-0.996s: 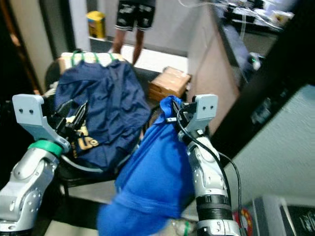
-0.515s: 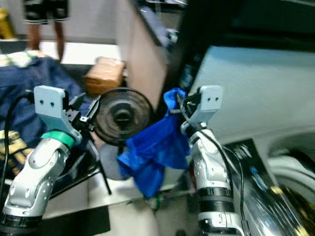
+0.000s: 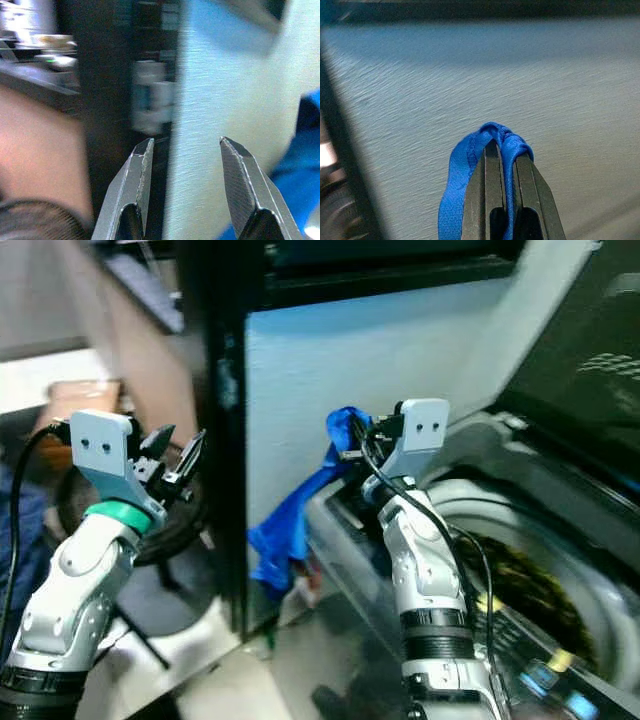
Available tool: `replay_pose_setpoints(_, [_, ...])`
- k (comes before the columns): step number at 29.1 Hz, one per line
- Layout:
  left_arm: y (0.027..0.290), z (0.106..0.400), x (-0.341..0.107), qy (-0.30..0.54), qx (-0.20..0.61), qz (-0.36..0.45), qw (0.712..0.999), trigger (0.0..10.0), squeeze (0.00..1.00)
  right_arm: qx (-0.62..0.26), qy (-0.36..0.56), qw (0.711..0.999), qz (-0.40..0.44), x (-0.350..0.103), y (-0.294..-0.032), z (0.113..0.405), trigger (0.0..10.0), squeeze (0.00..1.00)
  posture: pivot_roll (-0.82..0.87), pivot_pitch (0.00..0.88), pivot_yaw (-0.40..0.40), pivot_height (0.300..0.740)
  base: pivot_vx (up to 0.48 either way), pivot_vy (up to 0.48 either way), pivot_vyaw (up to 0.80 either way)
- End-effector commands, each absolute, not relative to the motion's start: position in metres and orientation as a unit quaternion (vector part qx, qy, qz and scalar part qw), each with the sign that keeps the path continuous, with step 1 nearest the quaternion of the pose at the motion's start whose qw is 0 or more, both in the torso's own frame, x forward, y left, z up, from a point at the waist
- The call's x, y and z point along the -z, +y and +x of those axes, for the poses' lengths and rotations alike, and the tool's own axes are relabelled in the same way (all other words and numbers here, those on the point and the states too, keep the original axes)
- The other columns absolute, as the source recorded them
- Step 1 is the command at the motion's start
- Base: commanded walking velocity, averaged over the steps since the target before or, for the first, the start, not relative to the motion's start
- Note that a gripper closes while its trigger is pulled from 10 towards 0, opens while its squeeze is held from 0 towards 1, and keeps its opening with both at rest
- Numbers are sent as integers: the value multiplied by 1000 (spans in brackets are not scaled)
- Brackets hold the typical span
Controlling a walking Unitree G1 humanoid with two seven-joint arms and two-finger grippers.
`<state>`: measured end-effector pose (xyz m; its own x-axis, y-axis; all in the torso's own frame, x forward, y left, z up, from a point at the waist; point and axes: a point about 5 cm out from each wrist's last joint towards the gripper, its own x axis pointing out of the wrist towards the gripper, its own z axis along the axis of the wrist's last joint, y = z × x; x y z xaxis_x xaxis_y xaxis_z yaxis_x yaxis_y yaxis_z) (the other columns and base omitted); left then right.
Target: Clothes washing
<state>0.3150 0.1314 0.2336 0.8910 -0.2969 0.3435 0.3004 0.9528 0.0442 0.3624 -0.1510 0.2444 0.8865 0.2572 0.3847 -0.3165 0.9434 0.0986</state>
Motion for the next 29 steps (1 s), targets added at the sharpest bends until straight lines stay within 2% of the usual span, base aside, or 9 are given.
replay_pose_setpoints(1, [131, 317, -232, -174, 155, -1, 972, 10000, 0, -140, -189, 968, 82, -246, -156, 362, 10000, 0, 2, 19, -38, 740, 0, 0, -800])
replay_pose_setpoints(10, [136, 317, -232, -180, 140, -4, 974, 10000, 0, -143, -195, 966, 91, -251, -154, 363, 10000, 0, 8, 2, -50, 740, 0, 0, -800])
replay_pose_setpoints(16, [142, 321, -236, -185, 133, -27, 973, 10000, 0, -142, -240, 953, 120, -281, -147, 361, 10000, 0, 25, 0, -26, 740, 0, 0, -800])
replay_pose_setpoints(22, [138, 314, -237, -189, 133, -35, 972, 10000, 0, -157, -299, 924, 182, -327, -145, 354, 10000, 0, 58, 18, -51, 740, 0, 0, -800])
replay_pose_setpoints(25, [138, 309, -238, -190, 133, -28, 972, 10000, 0, -186, -321, 911, 181, -348, -136, 352, 10000, 0, 74, 22, -60, 740, 0, 0, -800])
replay_pose_setpoints(29, [138, 309, -238, -183, 131, -35, 974, 10000, 0, -194, -325, 909, 176, -354, -132, 353, 10000, 0, 77, 21, -64, 740, 0, 0, -800])
